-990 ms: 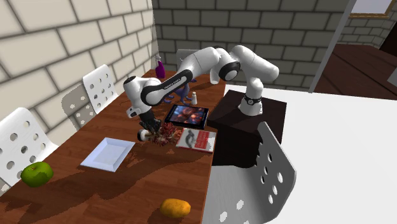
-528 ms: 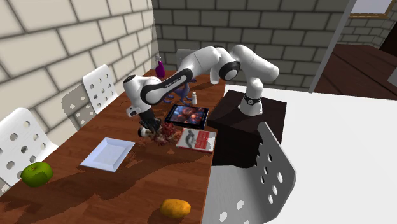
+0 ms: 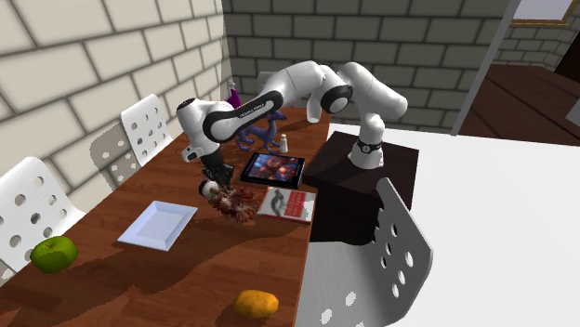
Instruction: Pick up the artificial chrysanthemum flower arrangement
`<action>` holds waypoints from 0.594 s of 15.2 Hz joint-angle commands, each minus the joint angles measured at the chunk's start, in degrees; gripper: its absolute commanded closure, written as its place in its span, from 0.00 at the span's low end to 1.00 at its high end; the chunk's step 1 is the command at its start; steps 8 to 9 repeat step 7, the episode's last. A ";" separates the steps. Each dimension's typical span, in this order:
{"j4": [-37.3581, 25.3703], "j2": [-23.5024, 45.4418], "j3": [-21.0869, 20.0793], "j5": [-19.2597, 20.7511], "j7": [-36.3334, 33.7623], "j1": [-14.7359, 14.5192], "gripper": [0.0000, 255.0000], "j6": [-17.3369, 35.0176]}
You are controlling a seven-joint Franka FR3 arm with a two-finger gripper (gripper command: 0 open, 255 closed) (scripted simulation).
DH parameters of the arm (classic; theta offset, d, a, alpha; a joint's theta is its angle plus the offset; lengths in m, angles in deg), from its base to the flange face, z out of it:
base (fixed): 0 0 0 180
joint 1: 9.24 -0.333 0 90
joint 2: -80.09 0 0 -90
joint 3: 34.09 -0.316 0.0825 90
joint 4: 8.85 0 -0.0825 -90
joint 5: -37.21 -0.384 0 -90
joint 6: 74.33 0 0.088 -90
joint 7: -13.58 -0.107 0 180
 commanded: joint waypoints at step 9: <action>-2.30 -1.60 0.31 0.50 -0.76 0.32 1.00 -3.52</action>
